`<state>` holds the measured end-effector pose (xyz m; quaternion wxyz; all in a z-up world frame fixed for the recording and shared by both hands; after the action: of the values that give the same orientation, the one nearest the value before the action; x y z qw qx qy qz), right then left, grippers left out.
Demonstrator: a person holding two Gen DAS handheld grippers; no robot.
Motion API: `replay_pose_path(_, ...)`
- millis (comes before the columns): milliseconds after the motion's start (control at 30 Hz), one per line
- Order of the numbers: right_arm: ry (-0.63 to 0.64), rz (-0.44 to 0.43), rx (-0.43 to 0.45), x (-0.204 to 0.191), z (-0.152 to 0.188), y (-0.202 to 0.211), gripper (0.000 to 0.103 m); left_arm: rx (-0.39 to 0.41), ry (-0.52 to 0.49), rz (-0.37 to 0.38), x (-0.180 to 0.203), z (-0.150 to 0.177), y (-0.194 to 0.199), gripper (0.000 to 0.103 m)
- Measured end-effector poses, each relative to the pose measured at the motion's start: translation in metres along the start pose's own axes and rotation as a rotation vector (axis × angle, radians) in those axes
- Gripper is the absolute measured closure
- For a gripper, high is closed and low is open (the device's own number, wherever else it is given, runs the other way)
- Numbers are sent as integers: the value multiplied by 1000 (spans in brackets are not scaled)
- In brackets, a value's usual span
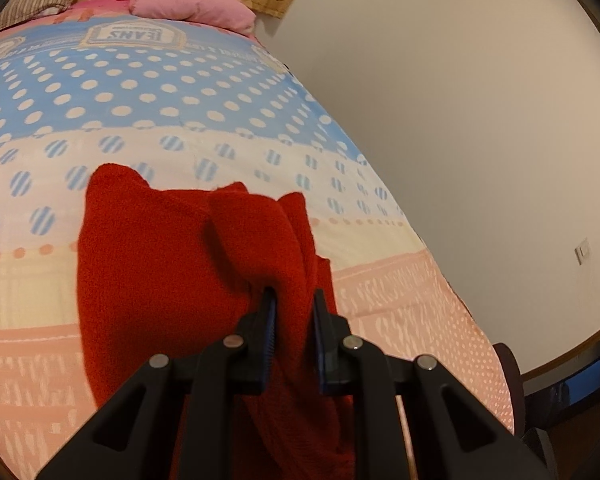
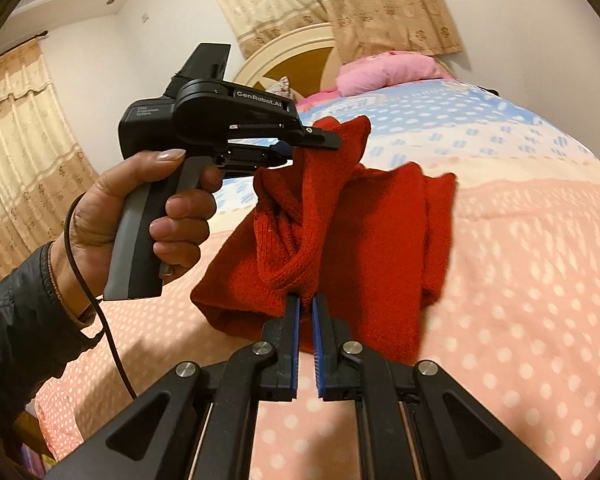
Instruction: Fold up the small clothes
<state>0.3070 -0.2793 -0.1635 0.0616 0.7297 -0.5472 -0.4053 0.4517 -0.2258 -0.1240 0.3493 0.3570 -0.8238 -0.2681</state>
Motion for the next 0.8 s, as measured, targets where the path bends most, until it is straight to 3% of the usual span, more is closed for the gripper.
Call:
replay_pose_path(333,-80,32,-19,31,19,8,100,-17,-127,-53,26,6,-35,86)
replay_pose_path(500,-111,64,-26,43,24,10,103,-22,-189,-77,35,13,-35,78)
replay_pose_path(600,-144,63,-21,51,25,15,103,15,-241,-100,40,19,-11,55)
replay_pose_path(667,-169,42,13,54,21,24,103,64,-294,-146,37,29,14,34)
replay_pose_path(733,-185,30,49,55,16,33,102,114,-325,-197,29,43,38,26)
replay_pose_path(800,-183,33,84,56,6,40,102,128,-351,-264,16,61,51,26)
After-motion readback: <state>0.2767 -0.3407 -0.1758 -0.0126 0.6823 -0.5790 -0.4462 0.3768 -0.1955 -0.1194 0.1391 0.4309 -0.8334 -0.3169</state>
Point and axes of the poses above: each gripper's, at about its wrist camera, not at the fingertips, and y roughly against the way its jaws point, x to its right, z to its underside, the point moved 9 cm from there along -y, roughly the way its jaws point, and after that the axes turned 11 degrees about -y, right-handed, at the moved point
